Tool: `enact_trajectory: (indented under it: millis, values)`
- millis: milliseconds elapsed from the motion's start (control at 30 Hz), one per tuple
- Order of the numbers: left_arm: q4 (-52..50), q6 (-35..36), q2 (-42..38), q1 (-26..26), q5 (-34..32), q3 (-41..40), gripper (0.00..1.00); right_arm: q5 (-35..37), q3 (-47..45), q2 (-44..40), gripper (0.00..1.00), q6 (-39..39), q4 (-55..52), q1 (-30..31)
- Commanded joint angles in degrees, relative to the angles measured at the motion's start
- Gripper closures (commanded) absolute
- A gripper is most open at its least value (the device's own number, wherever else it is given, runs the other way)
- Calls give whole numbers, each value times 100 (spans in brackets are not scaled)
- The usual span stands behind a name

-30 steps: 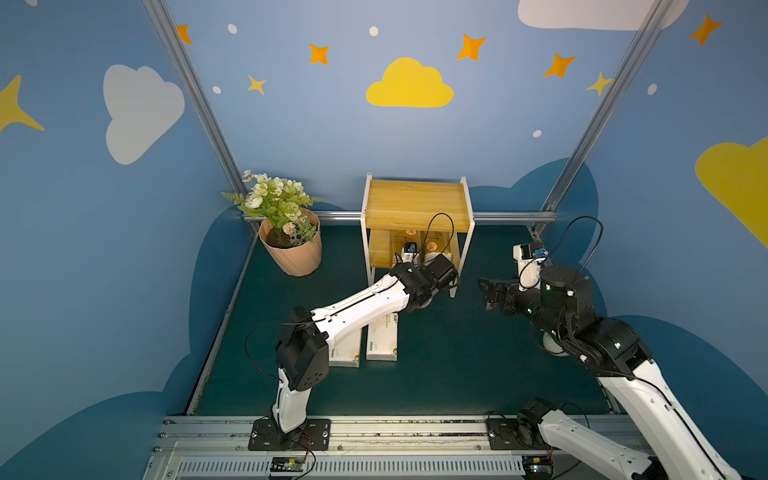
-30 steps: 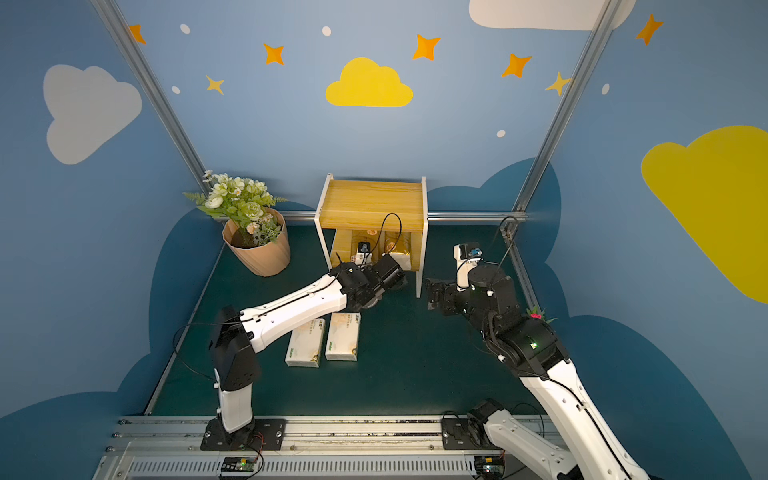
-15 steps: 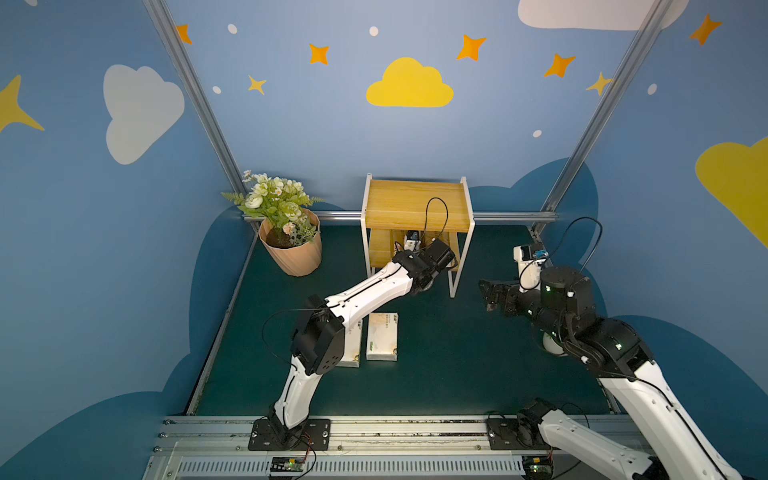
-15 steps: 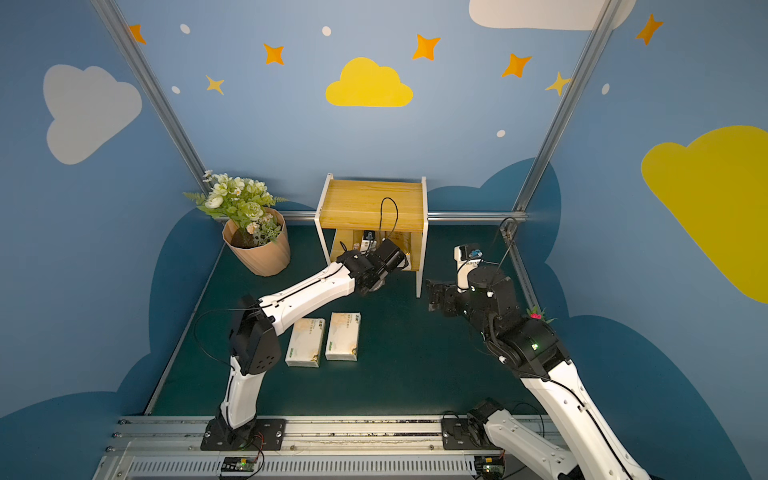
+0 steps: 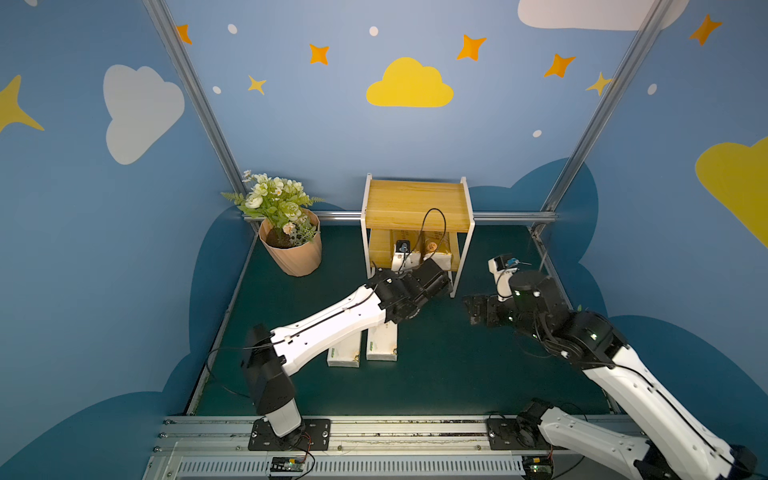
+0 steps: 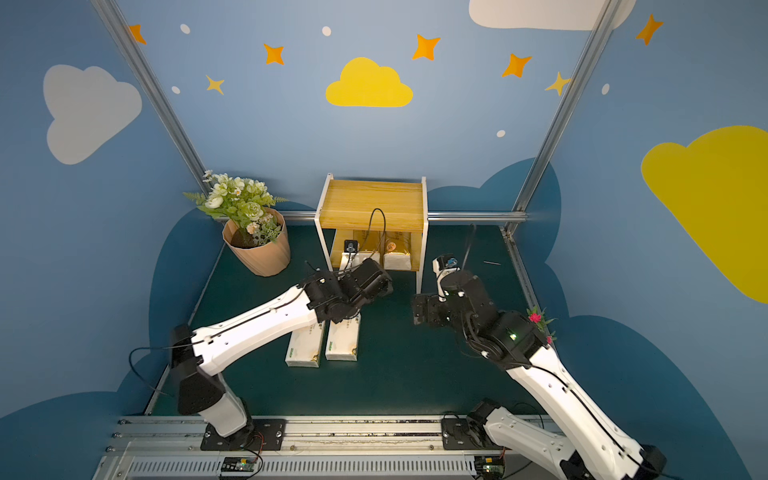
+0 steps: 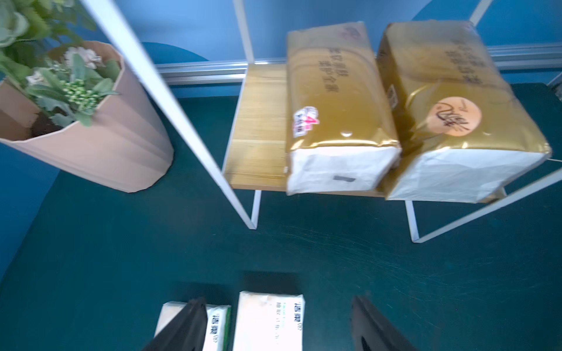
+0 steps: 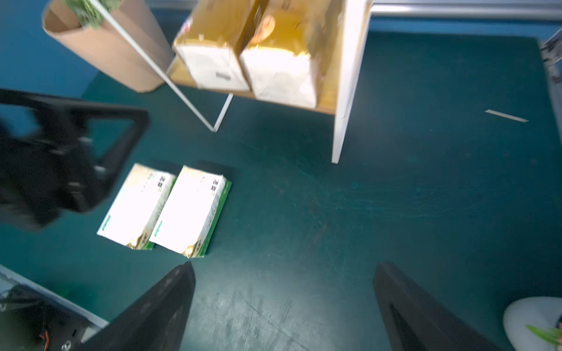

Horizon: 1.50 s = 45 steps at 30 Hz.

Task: Place the tissue boxes on the shelf by color
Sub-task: Place a box of tissues on the shelf, then adjust the box of tissues at the center of the board.

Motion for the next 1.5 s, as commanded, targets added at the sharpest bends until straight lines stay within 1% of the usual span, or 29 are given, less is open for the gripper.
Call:
enact_trajectory:
  millis: [0, 133, 200, 300, 433, 500, 567, 633, 767, 967, 1167, 1300, 1467]
  values:
    - [-296, -382, -302, 189, -69, -539, 15, -116, 299, 724, 2, 407, -79, 387]
    - [-322, -227, -704, 545, 305, -950, 7, -513, 838, 1715, 2, 863, -287, 588]
    - [-162, -7, -901, 708, 388, -1186, 6, -697, 1096, 2164, 2, 904, -317, 652]
    - [-206, 93, -1084, 977, 413, -1328, 0, -1002, 1466, 2675, 2, 987, -286, 632]
    - [-280, 305, -1197, 1377, 617, -1372, 0, -1605, 1854, 3368, 2, 1053, -279, 565]
    - [-332, 309, -1250, 1606, 763, -1427, 0, -2062, 2043, 3746, 2, 1150, -294, 521]
    - [-309, 282, -1350, 1813, 894, -1559, 0, -2412, 2401, 4209, 2, 1156, -548, 524]
    - [-198, 303, -1509, 2006, 1065, -1760, 0, -2595, 2793, 4641, 2, 1069, -845, 559]
    - [-94, 441, -1758, 2370, 1302, -1962, 0, -2629, 3177, 5158, 2, 1071, -942, 719]
    - [201, 844, -1983, 2628, 1417, -2154, 0, -2611, 3273, 5627, 2, 1198, -847, 886]
    - [447, 1007, -2094, 2701, 1540, -2392, 0, -2492, 3463, 5889, 2, 1179, -885, 1099]
    - [557, 1126, -2144, 2748, 1612, -2446, 0, -2343, 3481, 6023, 2, 1400, -1001, 1119]
    - [643, 1207, -2176, 2765, 1719, -2474, 0, -1902, 3495, 6091, 2, 1685, -1130, 1214]
